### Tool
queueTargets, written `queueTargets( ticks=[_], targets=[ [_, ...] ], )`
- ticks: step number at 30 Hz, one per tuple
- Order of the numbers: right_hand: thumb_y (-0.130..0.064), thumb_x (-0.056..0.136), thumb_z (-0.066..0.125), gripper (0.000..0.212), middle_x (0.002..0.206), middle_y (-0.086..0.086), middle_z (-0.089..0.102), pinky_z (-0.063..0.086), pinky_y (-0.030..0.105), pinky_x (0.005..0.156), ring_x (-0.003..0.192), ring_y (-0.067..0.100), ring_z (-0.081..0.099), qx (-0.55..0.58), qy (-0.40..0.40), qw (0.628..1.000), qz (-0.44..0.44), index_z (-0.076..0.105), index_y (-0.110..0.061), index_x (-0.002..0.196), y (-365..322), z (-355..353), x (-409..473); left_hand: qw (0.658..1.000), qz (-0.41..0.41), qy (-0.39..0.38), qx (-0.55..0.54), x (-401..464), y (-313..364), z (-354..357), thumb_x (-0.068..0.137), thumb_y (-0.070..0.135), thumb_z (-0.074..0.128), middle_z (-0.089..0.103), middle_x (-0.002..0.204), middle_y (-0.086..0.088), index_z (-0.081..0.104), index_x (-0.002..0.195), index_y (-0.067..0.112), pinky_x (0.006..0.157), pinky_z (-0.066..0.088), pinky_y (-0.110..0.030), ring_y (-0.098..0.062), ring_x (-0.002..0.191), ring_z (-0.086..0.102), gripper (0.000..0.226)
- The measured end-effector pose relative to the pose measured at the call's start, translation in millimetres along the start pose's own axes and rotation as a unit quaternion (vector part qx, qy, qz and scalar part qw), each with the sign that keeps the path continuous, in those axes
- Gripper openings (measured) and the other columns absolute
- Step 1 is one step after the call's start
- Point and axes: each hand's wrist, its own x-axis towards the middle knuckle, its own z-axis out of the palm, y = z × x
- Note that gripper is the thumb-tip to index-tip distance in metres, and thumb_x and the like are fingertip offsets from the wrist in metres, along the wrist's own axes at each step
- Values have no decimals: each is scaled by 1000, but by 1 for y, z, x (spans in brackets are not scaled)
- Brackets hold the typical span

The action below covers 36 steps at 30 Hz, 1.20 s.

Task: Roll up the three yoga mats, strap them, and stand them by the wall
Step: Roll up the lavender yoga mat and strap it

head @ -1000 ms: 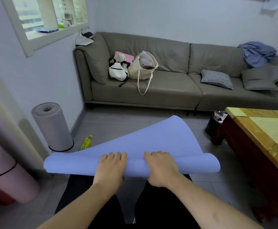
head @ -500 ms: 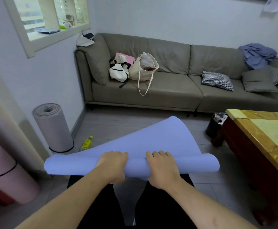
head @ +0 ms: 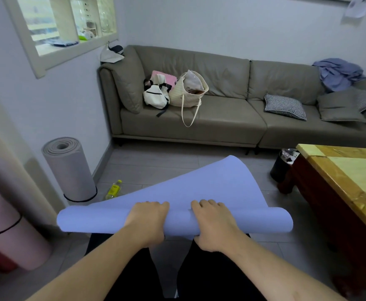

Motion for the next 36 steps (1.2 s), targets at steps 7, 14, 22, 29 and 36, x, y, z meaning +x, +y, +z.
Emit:
queueTargets(
  ticks=[7,14,22,29,36],
  targets=[
    [-39,68,83,55,93,0,62,34,41,67,84,29,63,-40,-17,999,5,49,-22,108,1,11,1,1000,-3,-10,-5,1,6,2,81,42,73,65,118,0,45,118,26,77,40,-37,-27,109,65,49],
    [-42,74,80,51,101,2,65,34,38,70,91,32,66,12,-43,999,-1,38,-26,98,1,-3,13,996,-24,75,33,-8,12,19,85,37,68,58,119,-1,43,129,22,86,40,-40,-28,110,59,52],
    [-41,60,85,62,91,-1,59,38,40,66,79,27,57,-20,21,999,-14,51,-21,107,-5,14,-9,998,15,-47,-34,6,-3,-4,74,49,77,66,114,3,49,111,29,76,46,-36,-25,105,66,51],
    [-35,74,77,45,101,2,65,34,41,73,93,31,63,-18,-31,999,12,49,-23,107,-5,-1,3,999,-1,32,7,-2,10,10,74,40,77,61,111,-3,47,121,22,79,42,-40,-29,101,64,58],
    [-37,77,76,45,106,2,64,37,39,76,98,30,62,20,-29,999,18,49,-21,110,-4,-8,7,998,4,56,31,1,10,12,84,35,69,60,116,-2,46,120,23,77,36,-39,-29,106,63,44]
  ],
)
